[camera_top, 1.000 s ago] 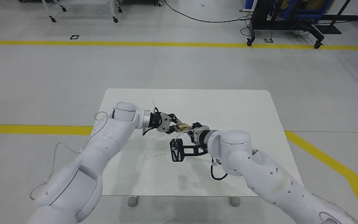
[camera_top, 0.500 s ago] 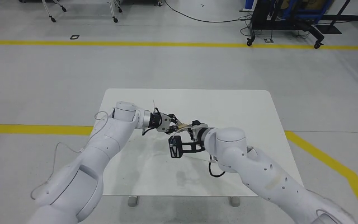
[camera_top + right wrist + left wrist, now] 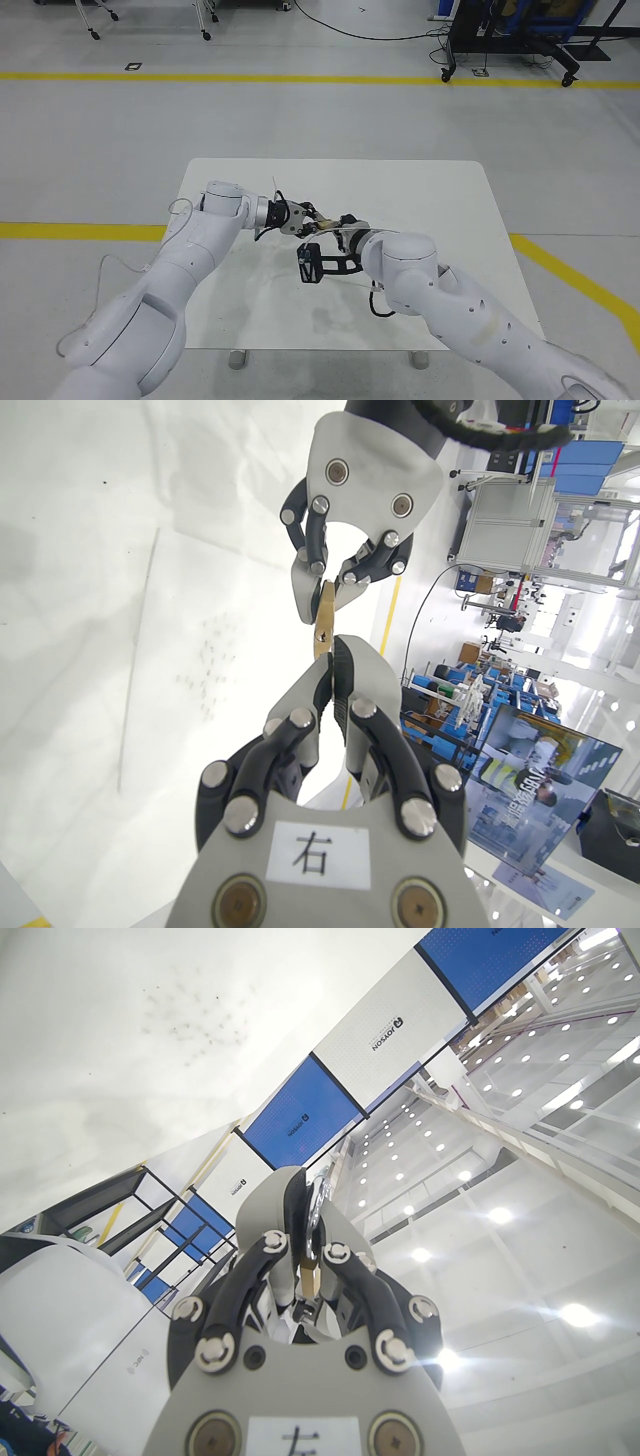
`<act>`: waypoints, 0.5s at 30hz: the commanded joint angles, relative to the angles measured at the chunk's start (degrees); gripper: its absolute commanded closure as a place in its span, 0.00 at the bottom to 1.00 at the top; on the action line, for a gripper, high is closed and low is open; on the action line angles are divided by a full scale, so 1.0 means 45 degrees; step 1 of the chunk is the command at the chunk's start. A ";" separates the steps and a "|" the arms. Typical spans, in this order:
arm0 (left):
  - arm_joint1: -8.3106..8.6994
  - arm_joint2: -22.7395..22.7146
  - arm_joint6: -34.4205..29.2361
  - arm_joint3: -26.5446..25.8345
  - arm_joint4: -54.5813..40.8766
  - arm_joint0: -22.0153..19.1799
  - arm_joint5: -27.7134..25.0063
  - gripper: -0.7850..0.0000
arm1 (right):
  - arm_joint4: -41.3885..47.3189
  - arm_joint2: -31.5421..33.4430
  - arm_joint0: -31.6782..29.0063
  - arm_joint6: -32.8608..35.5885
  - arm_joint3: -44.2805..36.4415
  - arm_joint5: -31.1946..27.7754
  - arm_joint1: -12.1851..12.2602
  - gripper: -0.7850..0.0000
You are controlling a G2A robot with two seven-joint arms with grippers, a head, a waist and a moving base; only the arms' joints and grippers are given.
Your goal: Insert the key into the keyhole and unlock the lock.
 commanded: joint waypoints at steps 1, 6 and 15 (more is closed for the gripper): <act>-0.0007 -0.0046 0.0016 0.0008 -0.0024 0.0005 -0.0009 1.00 | 0.0018 0.0013 -0.0007 -0.0013 -0.0001 -0.0001 0.0002 1.00; -0.0025 -0.0168 0.0106 0.0031 -0.0081 0.0023 -0.0009 1.00 | 0.0018 0.0013 -0.0007 -0.0013 -0.0001 -0.0001 0.0002 1.00; -0.0054 -0.0363 0.0516 -0.0014 -0.0060 0.0092 -0.0154 1.00 | -0.0797 -0.0054 -0.0382 -0.0276 -0.0044 0.0200 -0.0005 1.00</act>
